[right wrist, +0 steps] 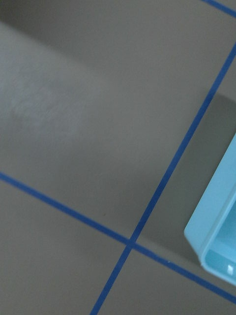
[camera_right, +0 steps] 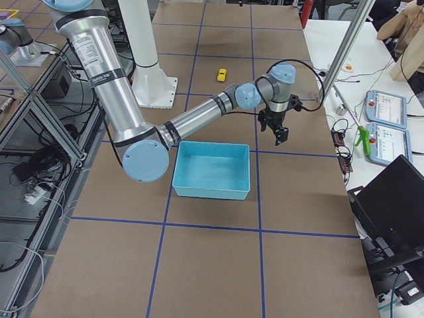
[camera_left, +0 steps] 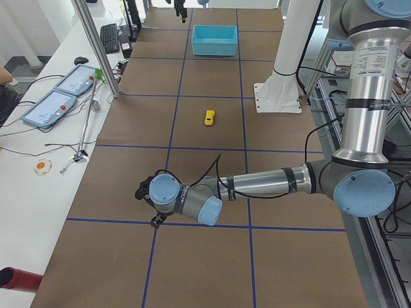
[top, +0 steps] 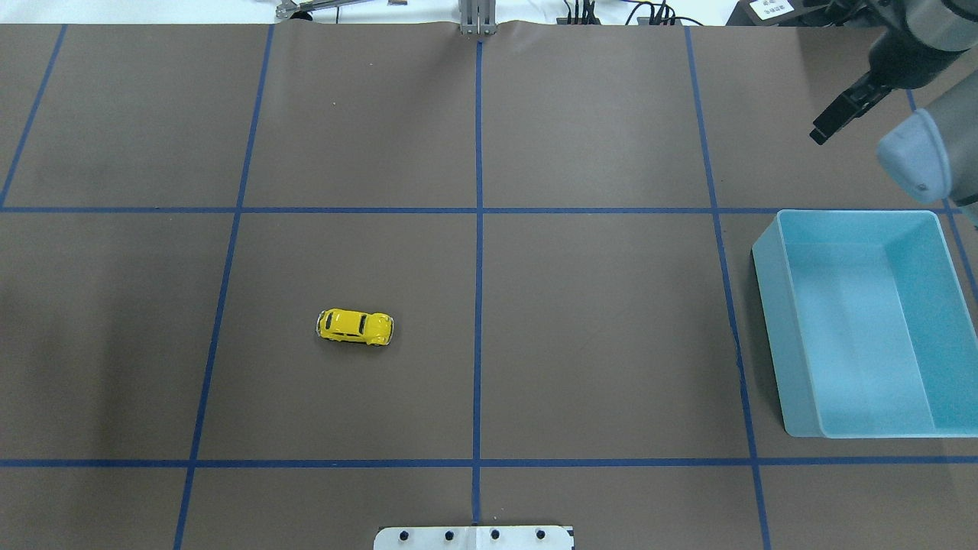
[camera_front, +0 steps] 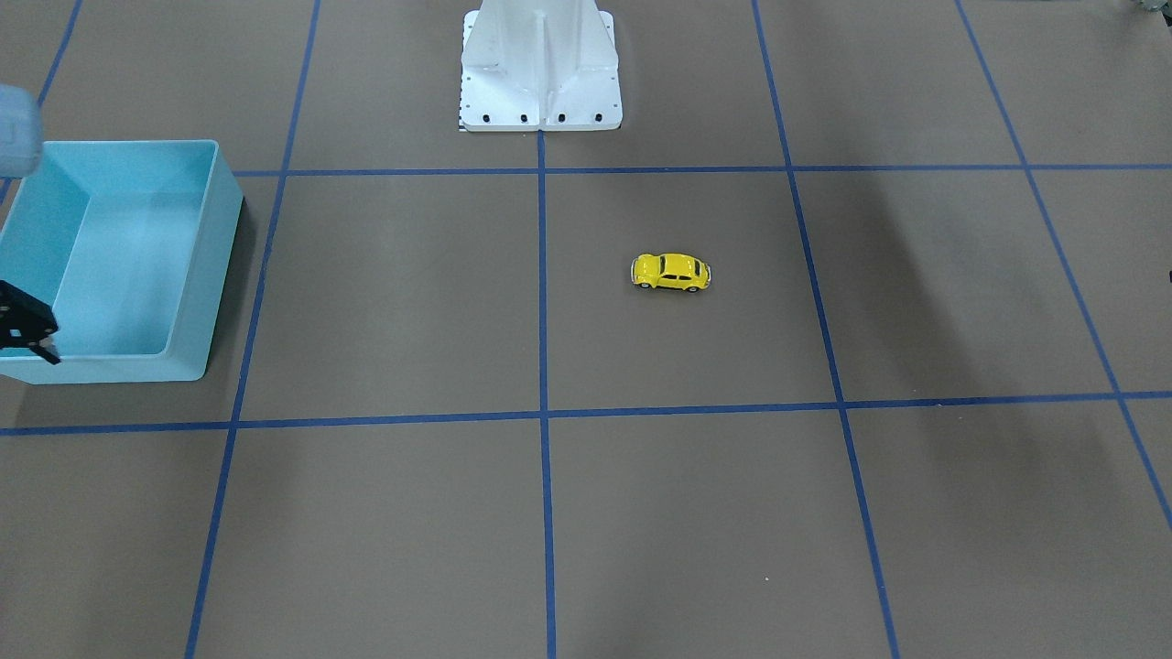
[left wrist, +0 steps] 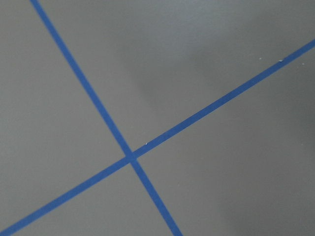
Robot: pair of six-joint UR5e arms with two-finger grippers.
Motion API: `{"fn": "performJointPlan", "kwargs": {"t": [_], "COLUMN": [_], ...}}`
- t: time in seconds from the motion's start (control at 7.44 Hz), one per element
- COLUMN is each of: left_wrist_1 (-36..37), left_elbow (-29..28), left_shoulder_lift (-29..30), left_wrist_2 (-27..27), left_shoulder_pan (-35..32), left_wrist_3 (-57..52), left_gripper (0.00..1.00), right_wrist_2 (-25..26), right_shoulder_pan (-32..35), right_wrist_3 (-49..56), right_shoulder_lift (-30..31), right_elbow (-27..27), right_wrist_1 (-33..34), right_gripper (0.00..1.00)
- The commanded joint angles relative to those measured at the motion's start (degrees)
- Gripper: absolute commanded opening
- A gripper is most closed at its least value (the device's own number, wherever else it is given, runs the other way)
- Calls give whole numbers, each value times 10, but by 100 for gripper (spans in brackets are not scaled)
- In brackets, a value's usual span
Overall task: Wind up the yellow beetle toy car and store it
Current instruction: 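Withdraw the left arm while the right arm moves toward the car, then lower the right gripper over the yellow car at the table center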
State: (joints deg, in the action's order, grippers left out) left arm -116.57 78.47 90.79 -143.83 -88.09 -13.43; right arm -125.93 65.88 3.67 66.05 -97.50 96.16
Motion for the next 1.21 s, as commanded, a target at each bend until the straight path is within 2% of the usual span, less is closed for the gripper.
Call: {"fn": "performJointPlan", "kwargs": {"t": [0.0, 0.13, 0.27, 0.4, 0.67, 1.07], "left_wrist_1": [88, 167, 243, 291, 438, 445], "left_elbow": [45, 72, 104, 138, 205, 206], "left_shoulder_lift": [-19, -17, -12, -11, 1, -7], "left_wrist_2": [0, 7, 7, 19, 80, 79], "left_shoulder_pan": [-15, -16, -23, -24, -21, -23], "left_wrist_3": [2, 3, 4, 6, 6, 6], "left_gripper": [100, 100, 100, 100, 100, 100], "right_wrist_2": [3, 3, 12, 42, 44, 36], "right_shoulder_pan": [-40, -54, -90, -128, -145, -192], "right_wrist_3": [-2, 2, 5, 6, 5, -1], "right_shoulder_lift": [-14, -13, -41, -62, -100, -109], "right_elbow": [-2, -4, -2, -2, -9, -32], "right_wrist_1": [-54, -71, -74, -77, -98, -158], "right_gripper": [100, 100, 100, 100, 100, 100]}}
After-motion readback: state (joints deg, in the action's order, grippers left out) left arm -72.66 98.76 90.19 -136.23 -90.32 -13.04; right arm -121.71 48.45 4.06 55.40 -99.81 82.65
